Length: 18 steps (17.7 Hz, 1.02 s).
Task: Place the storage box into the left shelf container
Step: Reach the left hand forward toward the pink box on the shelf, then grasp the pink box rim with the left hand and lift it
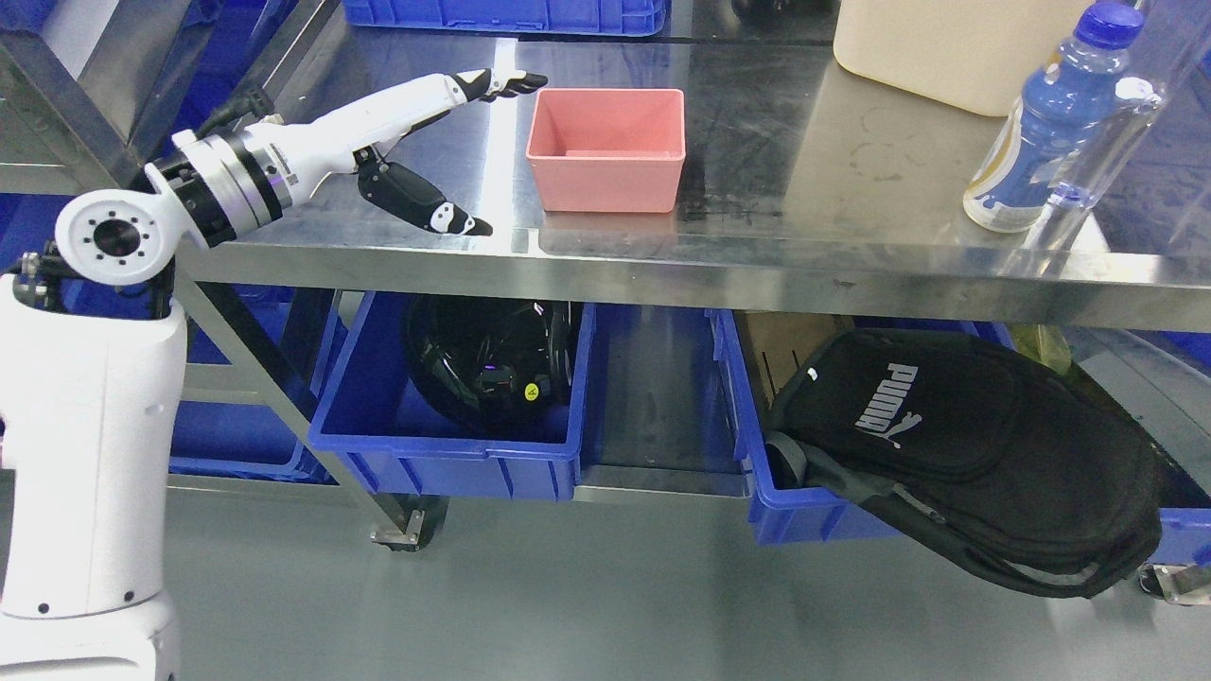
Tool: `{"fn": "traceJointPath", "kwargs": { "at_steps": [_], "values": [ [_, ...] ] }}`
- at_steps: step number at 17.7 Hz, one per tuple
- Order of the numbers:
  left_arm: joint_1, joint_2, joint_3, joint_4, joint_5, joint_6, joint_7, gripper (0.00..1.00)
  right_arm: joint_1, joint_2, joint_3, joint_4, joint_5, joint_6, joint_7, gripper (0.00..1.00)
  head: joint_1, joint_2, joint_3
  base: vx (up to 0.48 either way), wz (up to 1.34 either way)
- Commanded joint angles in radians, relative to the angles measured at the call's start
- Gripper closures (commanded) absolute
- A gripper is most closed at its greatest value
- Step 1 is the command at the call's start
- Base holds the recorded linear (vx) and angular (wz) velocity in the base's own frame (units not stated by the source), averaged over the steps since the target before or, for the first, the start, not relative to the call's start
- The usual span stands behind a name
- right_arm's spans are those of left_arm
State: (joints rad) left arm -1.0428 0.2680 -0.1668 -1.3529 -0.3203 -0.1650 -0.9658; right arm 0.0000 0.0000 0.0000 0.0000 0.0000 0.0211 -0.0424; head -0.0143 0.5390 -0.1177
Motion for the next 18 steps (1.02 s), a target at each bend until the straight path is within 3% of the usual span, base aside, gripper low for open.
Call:
{"fn": "traceJointPath", "kwargs": {
  "at_steps": [1, 6, 15, 18],
  "values": [
    [-0.123, -0.094, -0.165, 0.294, -0.091, 0.001, -0.008, 0.04, 0.009, -0.017, -0.005, -0.017, 0.002, 0.000, -0.001, 0.00, 0.0000, 0.000, 0.000, 0.000, 0.00],
    [-0.174, -0.187, -0.165, 0.445, -0.092, 0.002, -0.014, 0.05, 0.009, -0.017, -0.005, -0.017, 0.002, 0.000, -0.001, 0.00, 0.0000, 0.000, 0.000, 0.000, 0.00],
    [-0.227, -0.248, -0.165, 0.598, -0.124, 0.004, -0.013, 0.13, 0.009, -0.017, -0.005, -0.017, 0.002, 0.000, -0.001, 0.00, 0.0000, 0.000, 0.000, 0.000, 0.00],
    [-0.233, -0.251, -0.155, 0.627, -0.146, 0.004, -0.013, 0.27, 0.009, -0.017, -0.005, -0.017, 0.002, 0.000, -0.001, 0.00, 0.0000, 0.000, 0.000, 0.000, 0.00]
  ]
}}
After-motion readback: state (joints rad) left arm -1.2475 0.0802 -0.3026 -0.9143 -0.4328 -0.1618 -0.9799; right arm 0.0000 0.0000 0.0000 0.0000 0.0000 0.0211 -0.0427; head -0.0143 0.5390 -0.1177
